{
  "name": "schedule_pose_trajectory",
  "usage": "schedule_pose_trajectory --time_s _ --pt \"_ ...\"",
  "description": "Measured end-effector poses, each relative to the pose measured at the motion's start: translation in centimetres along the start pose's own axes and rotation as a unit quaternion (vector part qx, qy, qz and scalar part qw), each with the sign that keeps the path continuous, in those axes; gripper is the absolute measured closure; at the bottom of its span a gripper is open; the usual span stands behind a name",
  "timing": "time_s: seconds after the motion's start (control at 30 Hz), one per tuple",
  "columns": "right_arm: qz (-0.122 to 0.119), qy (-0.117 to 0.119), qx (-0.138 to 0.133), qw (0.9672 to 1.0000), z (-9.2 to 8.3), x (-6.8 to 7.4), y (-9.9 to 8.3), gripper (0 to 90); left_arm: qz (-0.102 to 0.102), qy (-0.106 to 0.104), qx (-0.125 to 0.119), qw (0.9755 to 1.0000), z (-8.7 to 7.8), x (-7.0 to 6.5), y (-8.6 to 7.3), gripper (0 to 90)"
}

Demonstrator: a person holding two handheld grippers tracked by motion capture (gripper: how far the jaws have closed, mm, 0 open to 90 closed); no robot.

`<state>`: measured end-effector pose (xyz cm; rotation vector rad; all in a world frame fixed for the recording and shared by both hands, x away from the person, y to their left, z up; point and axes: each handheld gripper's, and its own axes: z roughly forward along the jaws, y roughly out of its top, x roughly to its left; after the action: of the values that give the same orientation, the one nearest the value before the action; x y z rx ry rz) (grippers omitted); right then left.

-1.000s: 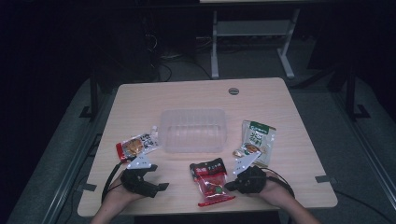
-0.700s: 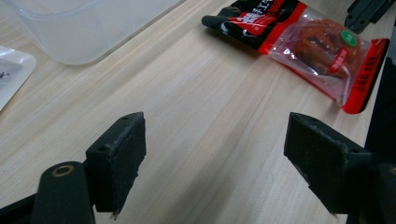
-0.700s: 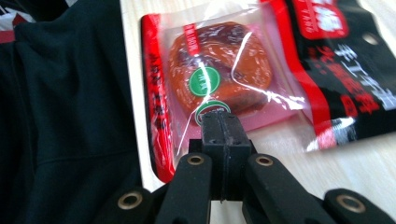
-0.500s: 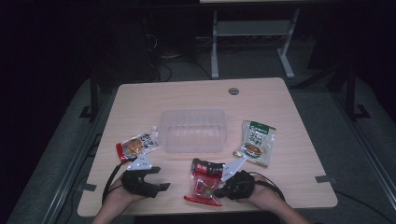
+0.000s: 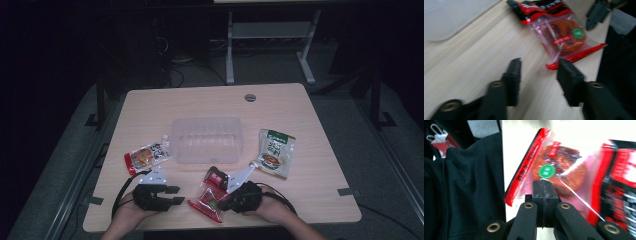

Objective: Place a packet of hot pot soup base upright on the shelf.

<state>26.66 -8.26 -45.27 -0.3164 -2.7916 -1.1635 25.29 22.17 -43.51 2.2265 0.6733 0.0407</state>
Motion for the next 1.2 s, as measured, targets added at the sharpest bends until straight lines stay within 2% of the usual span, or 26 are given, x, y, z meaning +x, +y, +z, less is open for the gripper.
schedule_pose_trajectory --time_s 0.17,0.3,0.33,0.37,0.47,0.57,0.8,0.87,0.93,1.0,1.03,1.07,1.1,1.2 --pt "0.034 -0.034 -0.021 0.9986 -2.1 -0.8 -0.7 73.1 0.003 -0.021 -0.002 0.9998 0.7 -1.2 1.4 88.2" --pt "0.056 -0.067 -0.029 0.9958 -2.9 -1.4 -1.3 53.5 0.010 -0.032 0.002 0.9994 1.8 -2.1 2.2 89.5" --pt "0.059 -0.072 -0.028 0.9952 -3.0 -1.6 -1.4 51.9 0.010 -0.032 0.002 0.9994 1.8 -2.1 2.2 89.5" --pt "0.064 -0.081 -0.029 0.9942 -3.3 -1.8 -1.6 48.7 0.014 -0.038 0.008 0.9992 2.5 -2.5 2.6 89.5" --pt "0.079 -0.090 -0.035 0.9922 -3.8 -2.1 -2.0 42.4 0.016 -0.043 0.012 0.9989 3.0 -2.8 2.9 89.5" --pt "0.086 -0.103 -0.037 0.9902 -4.3 -2.6 -2.4 37.4 0.019 -0.054 0.009 0.9984 3.7 -3.2 3.4 89.6" --pt "0.098 -0.123 -0.047 0.9864 -4.7 -3.2 -2.9 32.1 0.027 -0.072 0.012 0.9969 5.7 -4.7 4.6 89.6" --pt "0.097 -0.130 -0.050 0.9855 -4.8 -3.3 -3.0 30.9 0.029 -0.077 0.016 0.9965 6.4 -5.1 4.7 89.6" --pt "0.097 -0.132 -0.051 0.9852 -4.8 -3.3 -3.0 30.6 0.045 -0.077 0.030 0.9955 7.1 -5.6 4.8 89.6" --pt "0.100 -0.134 -0.052 0.9845 -4.7 -3.3 -3.0 29.6 0.051 -0.078 0.039 0.9948 7.4 -5.9 4.7 89.5" --pt "0.099 -0.135 -0.052 0.9845 -4.7 -3.3 -3.1 29.5 0.046 -0.080 0.039 0.9950 7.6 -6.0 4.5 89.6" --pt "0.099 -0.136 -0.052 0.9844 -4.6 -3.4 -3.1 29.5 0.046 -0.080 0.039 0.9950 7.6 -6.0 4.5 89.5" --pt "0.099 -0.137 -0.051 0.9843 -4.6 -3.4 -3.2 29.3 0.047 -0.085 0.049 0.9941 8.1 -6.2 4.3 89.5" --pt "0.102 -0.139 -0.051 0.9836 -4.6 -3.4 -3.2 28.8 0.049 -0.088 0.051 0.9936 8.2 -6.2 4.2 89.5"
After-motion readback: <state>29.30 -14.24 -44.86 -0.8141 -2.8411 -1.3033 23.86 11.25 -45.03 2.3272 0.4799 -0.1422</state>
